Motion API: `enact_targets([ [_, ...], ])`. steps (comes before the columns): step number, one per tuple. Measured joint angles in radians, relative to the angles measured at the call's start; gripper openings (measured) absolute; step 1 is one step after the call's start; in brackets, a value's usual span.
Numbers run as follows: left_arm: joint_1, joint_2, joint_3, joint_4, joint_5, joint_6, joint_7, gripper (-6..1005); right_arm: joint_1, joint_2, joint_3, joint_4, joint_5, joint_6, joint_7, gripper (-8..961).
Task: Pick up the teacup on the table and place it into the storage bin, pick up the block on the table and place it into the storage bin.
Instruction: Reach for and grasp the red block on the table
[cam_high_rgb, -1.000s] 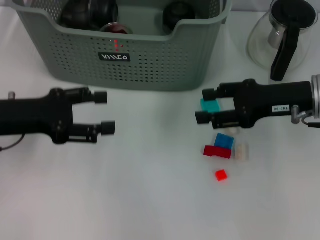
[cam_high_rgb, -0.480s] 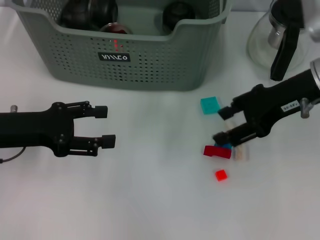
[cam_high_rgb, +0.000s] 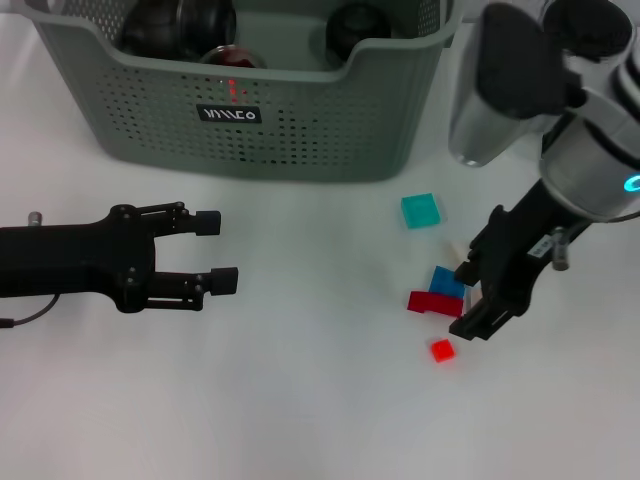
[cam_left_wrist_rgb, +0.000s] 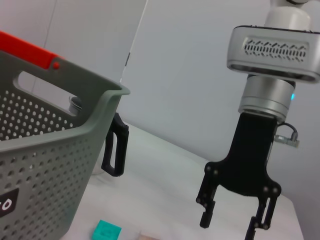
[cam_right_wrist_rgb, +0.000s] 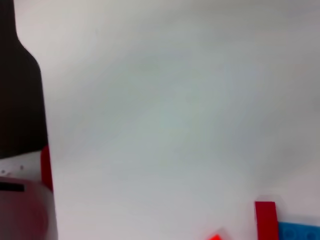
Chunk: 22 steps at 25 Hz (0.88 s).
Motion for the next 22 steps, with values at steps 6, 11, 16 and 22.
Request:
enact_targets([
  [6,0.001,0.000,-0.001,-0.014,-0.001,-0.011,0.001,861,0.001,0.002,-0.117,0.028,0.003,0.109,0.044,681],
  [11,0.002,-0.001,-0.001,-0.017,-0.004,-0.018,-0.001,861,0.004,0.004,-0.214,0.083,0.034,0.212,0.066,681],
  [16,0.002,-0.001,-0.001,-0.023,-0.006,-0.021,-0.003,861,0.005,0.004,-0.258,0.111,0.077,0.288,0.067,681],
  [22,0.003,-0.001,-0.001,-0.026,-0.006,-0.030,-0.005,861,0.011,0.004,-0.266,0.160,0.090,0.343,0.070,682],
])
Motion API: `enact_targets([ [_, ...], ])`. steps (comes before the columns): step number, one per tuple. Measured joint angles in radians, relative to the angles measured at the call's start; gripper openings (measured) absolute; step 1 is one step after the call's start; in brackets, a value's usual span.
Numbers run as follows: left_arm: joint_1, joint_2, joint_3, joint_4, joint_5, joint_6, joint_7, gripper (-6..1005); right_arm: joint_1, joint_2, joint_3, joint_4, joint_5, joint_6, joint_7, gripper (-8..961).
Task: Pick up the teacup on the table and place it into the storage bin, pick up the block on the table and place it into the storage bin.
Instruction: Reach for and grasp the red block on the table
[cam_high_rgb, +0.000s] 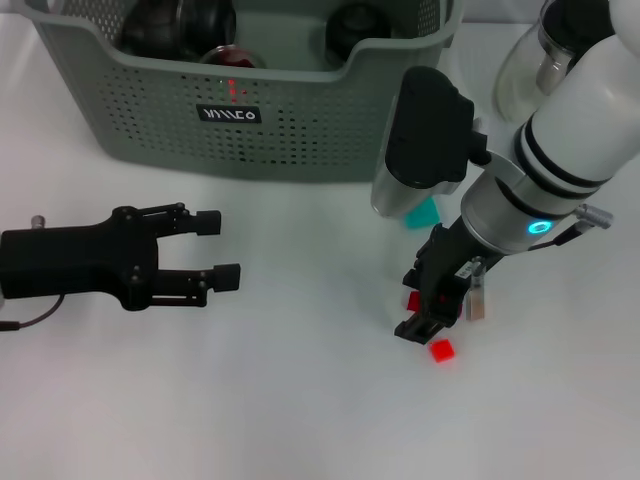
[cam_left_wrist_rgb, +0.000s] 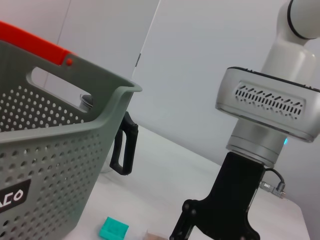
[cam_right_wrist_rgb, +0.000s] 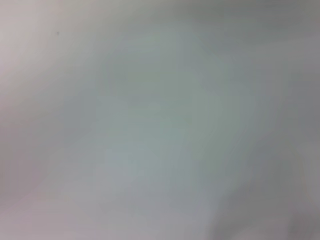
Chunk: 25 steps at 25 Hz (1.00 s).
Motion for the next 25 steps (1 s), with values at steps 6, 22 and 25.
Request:
enact_targets([
  [6,0.001,-0.002,0.000,-0.001,0.003,-0.006,0.000,861,0.023,-0.002,0.001,0.073,0.043,0.035,0.000,682],
  [22,0.003,-0.005,0.000,-0.011,0.006,-0.021,-0.002,861,0.036,-0.010,0.012,0.081,0.039,0.011,0.026,682],
  [25,0.003,-0.005,0.000,-0.011,0.006,-0.024,-0.002,861,0.035,-0.011,0.021,0.080,0.037,-0.006,0.029,683],
])
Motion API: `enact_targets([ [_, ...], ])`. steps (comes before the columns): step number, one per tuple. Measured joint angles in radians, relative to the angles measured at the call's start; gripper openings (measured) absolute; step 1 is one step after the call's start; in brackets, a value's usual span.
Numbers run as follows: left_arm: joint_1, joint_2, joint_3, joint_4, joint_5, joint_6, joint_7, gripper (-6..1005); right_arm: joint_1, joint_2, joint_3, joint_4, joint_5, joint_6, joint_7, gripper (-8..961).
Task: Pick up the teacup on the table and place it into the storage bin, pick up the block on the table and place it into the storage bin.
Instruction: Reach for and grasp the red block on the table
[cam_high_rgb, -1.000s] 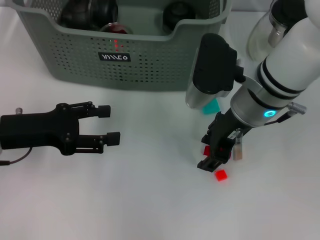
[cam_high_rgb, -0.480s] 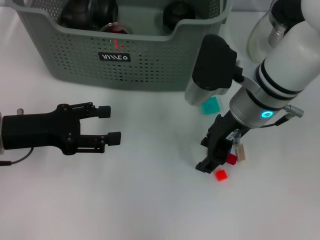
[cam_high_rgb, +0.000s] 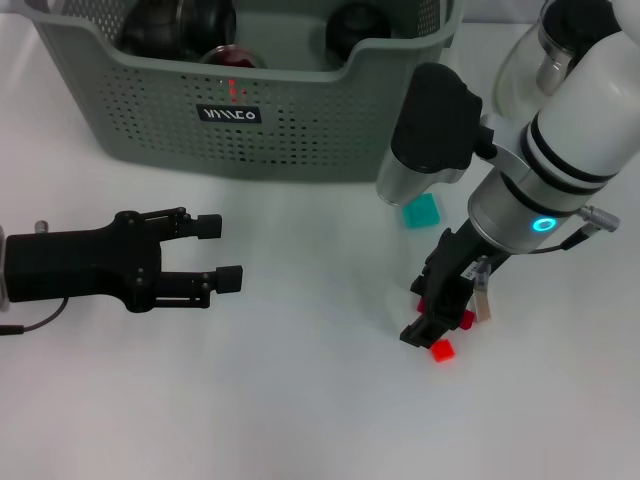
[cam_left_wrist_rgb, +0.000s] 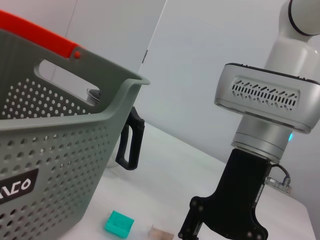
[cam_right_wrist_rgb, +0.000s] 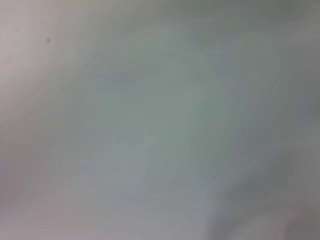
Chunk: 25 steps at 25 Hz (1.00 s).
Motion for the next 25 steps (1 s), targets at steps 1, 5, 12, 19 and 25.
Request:
enact_targets([
  [1,0.000,0.000,0.000,0.000,0.000,0.000,0.000,861,-0.001,0.000,0.001,0.001,0.000,-0.002,0.000,683],
  [5,0.000,0.000,0.000,0.000,0.000,-0.002,0.000,861,-0.007,0.000,0.002,0.001,-0.009,-0.002,0.013,683],
  [12,0.002,-0.001,0.000,-0.003,0.000,-0.002,0.000,861,-0.010,0.002,0.005,-0.004,-0.030,0.003,0.033,682],
  [19,0.006,-0.002,0.000,-0.006,0.001,-0.002,0.000,861,-0.012,0.001,0.020,-0.009,-0.030,-0.009,0.036,681],
  [25,0.006,-0.002,0.000,-0.008,0.002,-0.003,0.000,861,-0.013,0.000,0.058,-0.014,-0.030,-0.035,0.026,682],
])
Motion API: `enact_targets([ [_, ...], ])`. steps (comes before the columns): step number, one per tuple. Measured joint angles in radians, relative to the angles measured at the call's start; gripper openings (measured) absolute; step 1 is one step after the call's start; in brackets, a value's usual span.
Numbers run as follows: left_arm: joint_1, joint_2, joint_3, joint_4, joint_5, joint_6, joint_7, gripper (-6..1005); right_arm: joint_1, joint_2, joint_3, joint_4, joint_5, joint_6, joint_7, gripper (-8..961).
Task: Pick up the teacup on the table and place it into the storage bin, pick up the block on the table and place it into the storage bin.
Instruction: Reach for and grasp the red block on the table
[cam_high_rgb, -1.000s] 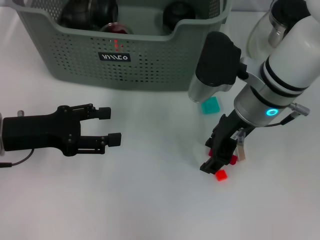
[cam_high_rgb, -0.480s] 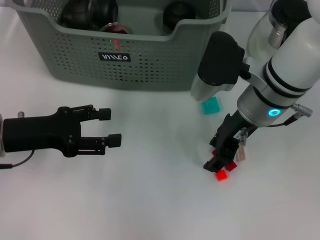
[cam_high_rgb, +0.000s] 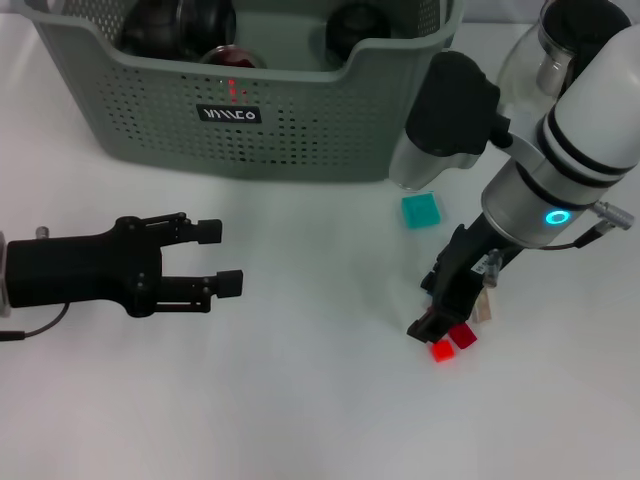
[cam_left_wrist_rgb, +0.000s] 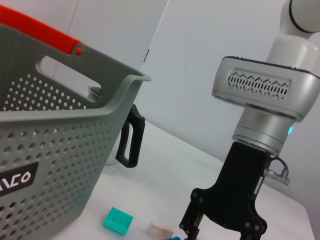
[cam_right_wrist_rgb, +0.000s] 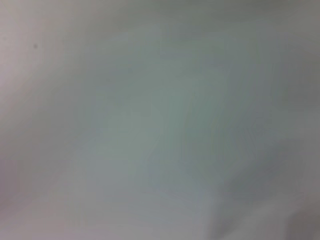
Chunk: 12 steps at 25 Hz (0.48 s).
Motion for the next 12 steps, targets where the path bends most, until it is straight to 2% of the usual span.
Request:
enact_targets([
  [12,-0.002,-0.001,0.000,-0.004,0.000,-0.001,0.000,861,-0.015,-0.002,0.075,-0.030,-0.065,-0.108,0.044,682],
])
